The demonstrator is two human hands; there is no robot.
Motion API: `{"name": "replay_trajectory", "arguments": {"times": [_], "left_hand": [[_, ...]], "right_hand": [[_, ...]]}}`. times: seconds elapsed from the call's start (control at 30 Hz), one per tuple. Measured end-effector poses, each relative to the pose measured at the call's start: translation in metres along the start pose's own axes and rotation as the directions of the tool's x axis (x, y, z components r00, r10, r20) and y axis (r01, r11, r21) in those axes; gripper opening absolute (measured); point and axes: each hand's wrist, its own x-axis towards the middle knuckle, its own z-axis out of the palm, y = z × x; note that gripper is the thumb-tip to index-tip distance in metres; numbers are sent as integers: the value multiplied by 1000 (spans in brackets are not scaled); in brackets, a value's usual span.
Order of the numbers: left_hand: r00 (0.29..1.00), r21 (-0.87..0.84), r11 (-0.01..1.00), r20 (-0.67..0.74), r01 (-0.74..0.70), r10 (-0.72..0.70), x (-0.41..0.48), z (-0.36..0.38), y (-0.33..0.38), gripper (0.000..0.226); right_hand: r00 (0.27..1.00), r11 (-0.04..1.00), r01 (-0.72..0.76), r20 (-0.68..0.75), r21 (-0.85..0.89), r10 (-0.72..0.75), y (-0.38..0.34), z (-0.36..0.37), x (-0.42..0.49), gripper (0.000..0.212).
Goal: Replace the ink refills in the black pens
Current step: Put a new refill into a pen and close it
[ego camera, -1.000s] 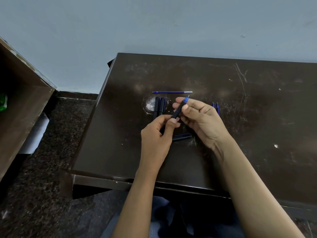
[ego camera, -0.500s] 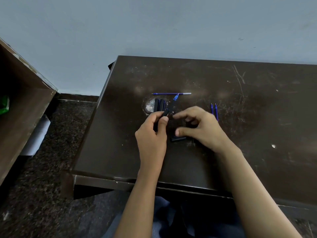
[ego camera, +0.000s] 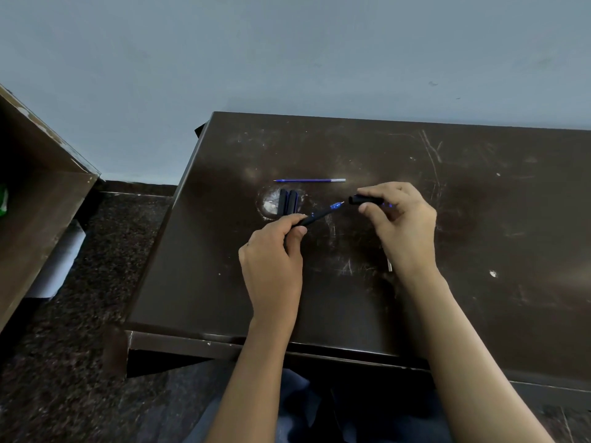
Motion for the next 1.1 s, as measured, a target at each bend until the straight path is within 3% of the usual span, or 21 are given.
{"name": "replay_trajectory", "arguments": {"times": [0.3, 0.47, 0.77, 0.97, 1.03, 1.1], "left_hand": [[999, 57, 998, 48, -11, 8, -1, 2, 0, 20], [994, -5, 1000, 103, -20, 20, -1, 5, -3, 21], [997, 35, 998, 71, -45, 43, -3, 4, -3, 20], [995, 127, 989, 85, -70, 60, -4, 3, -2, 20], [994, 143, 989, 108, -25, 9, -5, 2, -2, 20], [979, 43, 996, 185, 81, -88, -7, 4, -1, 21]], "right_hand": [[983, 988, 146, 122, -39, -141, 5, 7, 0, 25], [946, 979, 205, 256, 6, -200, 3, 17, -4, 24], [914, 988, 150, 377, 33, -152, 1, 18, -5, 22], [923, 995, 100, 375, -12, -88, -1, 24, -10, 24], [945, 999, 52, 323, 12, -53, -6, 31, -13, 28], [960, 997, -36, 281, 63, 17, -10, 37, -14, 40]]}}
